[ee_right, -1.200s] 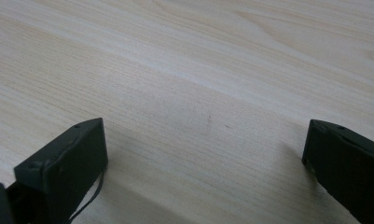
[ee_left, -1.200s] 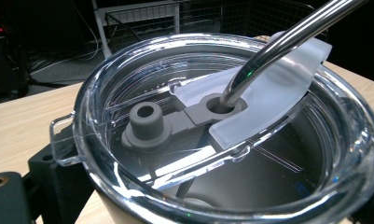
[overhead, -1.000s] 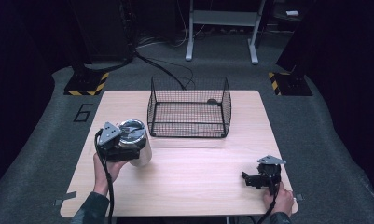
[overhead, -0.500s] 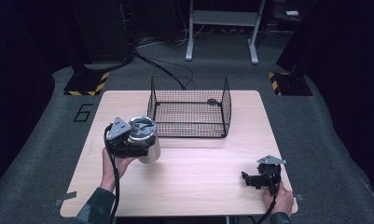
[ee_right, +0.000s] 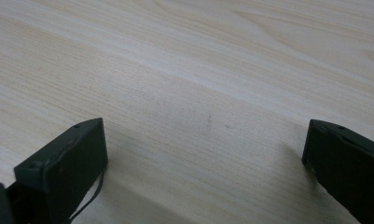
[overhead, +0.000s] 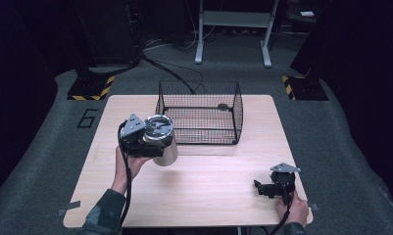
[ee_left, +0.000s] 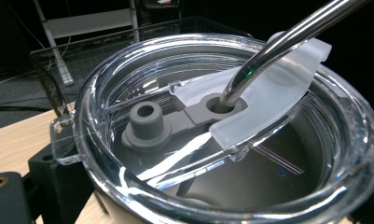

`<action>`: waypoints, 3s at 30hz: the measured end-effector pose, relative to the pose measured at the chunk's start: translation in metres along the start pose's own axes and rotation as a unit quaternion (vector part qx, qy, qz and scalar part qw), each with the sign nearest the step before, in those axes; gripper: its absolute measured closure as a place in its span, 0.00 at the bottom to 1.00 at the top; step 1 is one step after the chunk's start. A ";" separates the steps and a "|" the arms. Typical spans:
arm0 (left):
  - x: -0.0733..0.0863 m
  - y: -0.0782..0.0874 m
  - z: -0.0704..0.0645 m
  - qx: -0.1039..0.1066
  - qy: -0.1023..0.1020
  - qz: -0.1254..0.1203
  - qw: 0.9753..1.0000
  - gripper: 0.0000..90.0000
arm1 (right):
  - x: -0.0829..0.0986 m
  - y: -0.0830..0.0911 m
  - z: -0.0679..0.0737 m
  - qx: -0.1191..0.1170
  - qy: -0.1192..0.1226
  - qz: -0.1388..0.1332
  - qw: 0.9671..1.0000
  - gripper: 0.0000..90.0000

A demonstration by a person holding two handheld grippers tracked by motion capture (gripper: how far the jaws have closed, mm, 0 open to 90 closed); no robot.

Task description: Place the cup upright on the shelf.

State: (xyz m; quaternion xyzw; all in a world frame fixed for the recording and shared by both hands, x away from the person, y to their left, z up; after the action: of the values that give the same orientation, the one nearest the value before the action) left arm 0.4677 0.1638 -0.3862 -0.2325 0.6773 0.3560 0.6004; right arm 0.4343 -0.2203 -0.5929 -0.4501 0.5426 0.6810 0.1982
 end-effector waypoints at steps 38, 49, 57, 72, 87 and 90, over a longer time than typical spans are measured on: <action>-0.066 -0.052 0.007 0.018 -0.011 -0.007 1.000 0.04 | 0.000 0.000 0.000 0.000 0.000 0.000 1.000 0.00; -0.078 -0.070 0.014 0.010 -0.016 -0.006 1.000 0.04 | 0.000 0.000 0.000 0.000 0.001 0.000 1.000 0.00; -0.083 -0.085 0.018 0.006 -0.016 -0.008 1.000 0.04 | 0.000 0.000 0.000 0.000 0.002 -0.001 1.000 0.00; -0.072 -0.116 0.027 -0.006 -0.014 0.007 1.000 0.04 | 0.000 -0.001 -0.001 -0.003 0.009 0.000 1.000 0.00; -0.072 -0.139 0.036 -0.022 -0.011 0.006 1.000 0.04 | 0.000 -0.001 0.000 -0.003 0.005 0.001 1.000 0.00; -0.072 -0.142 0.038 -0.025 -0.014 0.008 1.000 0.04 | -0.001 -0.001 0.000 -0.002 0.004 0.001 1.000 0.00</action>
State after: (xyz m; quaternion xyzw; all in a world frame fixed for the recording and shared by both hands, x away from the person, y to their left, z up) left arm 0.6100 0.0934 -0.3459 -0.2370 0.6614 0.3812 0.6009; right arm 0.4353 -0.2203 -0.5929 -0.4531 0.5419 0.6806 0.1945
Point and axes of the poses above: each handheld gripper's, and its own axes: y roughly backward along the jaws, x roughly out of its underside, z roughly to its left, the point moved 9 cm from there along -y, roughly forward along the jaws, and after that the axes turned 10 degrees about -z, right-handed, at the moved point
